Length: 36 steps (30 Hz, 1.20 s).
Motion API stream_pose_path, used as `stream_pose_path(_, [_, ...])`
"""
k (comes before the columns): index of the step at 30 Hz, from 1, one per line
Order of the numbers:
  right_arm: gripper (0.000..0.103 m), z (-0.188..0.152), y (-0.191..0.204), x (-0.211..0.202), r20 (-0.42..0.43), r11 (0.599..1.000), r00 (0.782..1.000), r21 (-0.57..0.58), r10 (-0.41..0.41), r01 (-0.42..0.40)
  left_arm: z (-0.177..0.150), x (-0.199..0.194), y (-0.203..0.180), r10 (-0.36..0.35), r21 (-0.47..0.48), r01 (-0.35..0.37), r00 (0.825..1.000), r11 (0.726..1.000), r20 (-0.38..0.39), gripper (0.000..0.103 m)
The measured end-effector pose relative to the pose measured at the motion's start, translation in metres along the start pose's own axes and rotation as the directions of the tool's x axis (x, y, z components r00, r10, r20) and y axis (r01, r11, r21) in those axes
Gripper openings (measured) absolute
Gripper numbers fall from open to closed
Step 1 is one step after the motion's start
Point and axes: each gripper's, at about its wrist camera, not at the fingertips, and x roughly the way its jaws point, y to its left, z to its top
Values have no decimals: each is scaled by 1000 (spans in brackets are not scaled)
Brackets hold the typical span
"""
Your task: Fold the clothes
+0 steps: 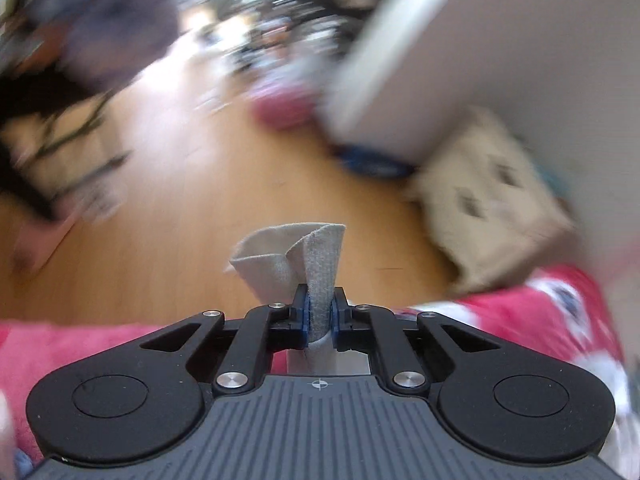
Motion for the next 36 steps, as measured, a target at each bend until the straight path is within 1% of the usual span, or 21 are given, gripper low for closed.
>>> stream_pose_path(2, [12,7,-8,-42,63,999,998,31,26,-28,-8,-31,-33,-147,125,144,989,982,14,8])
stream_pose_path(3, [12,10,-13,-67,98,999,995,38,27,-30,-16,-49,-52,-231,200,225,973,954,6,8])
stream_pose_path(5, [14,8,-27,-121,171,998,985,56,18,-28,-36,-85,-85,-392,324,383,919,865,-39,8])
stream_pose_path(6, [14,3,-36,-149,203,997,979,70,9,-23,-47,-101,-97,-456,370,447,887,814,-68,8])
stream_pose_path(8, [15,-8,-54,-203,260,995,965,103,-15,-12,-79,-137,-120,-580,480,567,803,669,-140,8])
stream_pose_path(10, [17,-32,-78,-254,303,986,952,169,-55,3,-116,-167,-134,-649,572,635,728,519,-220,8])
stream_pose_path(11, [17,-45,-89,-272,311,978,948,211,-75,8,-135,-177,-137,-662,604,656,701,453,-264,8])
stream_pose_path(12, [18,-62,-101,-290,317,966,943,258,-99,15,-157,-187,-139,-663,625,681,673,382,-328,8])
stream_pose_path(13, [18,-79,-110,-303,314,955,941,296,-123,26,-178,-193,-139,-643,631,705,653,323,-400,8])
stream_pose_path(15, [19,-112,-124,-317,295,932,940,359,-173,59,-223,-195,-135,-544,629,746,628,218,-557,11])
stream_pose_path(16, [21,-130,-132,-318,273,916,942,394,-193,74,-244,-192,-130,-473,626,759,625,180,-621,13])
stream_pose_path(19, [21,-168,-147,-310,218,880,954,468,-207,84,-294,-176,-105,-239,627,767,640,135,-731,20])
stream_pose_path(21, [22,-182,-148,-301,192,876,960,474,-205,92,-302,-171,-90,-151,609,774,632,173,-760,26])
stream_pose_path(22, [27,-184,-146,-295,180,877,964,472,-195,89,-298,-171,-85,-149,592,781,622,199,-769,33])
stream_pose_path(23, [30,-185,-143,-288,167,879,969,470,-183,84,-293,-173,-80,-158,567,789,607,234,-779,43])
stream_pose_path(25, [39,-186,-137,-275,139,883,978,463,-153,72,-282,-177,-72,-179,507,806,572,306,-801,48])
stream_pose_path(26, [40,-185,-134,-267,122,887,983,457,-136,66,-279,-176,-69,-183,477,803,561,356,-807,52])
stream_pose_path(29, [44,-182,-125,-249,53,902,991,421,-126,92,-273,-168,-62,-203,386,778,536,496,-819,52])
stream_pose_path(32, [44,-180,-117,-235,-8,916,990,378,-138,131,-278,-151,-60,-212,281,737,498,615,-841,52])
stream_pose_path(34, [43,-182,-113,-229,-40,924,989,354,-141,146,-285,-138,-56,-220,216,697,479,684,-850,52])
stream_pose_path(36, [42,-179,-109,-225,-57,934,989,324,-139,150,-294,-127,-52,-222,166,658,464,735,-857,52])
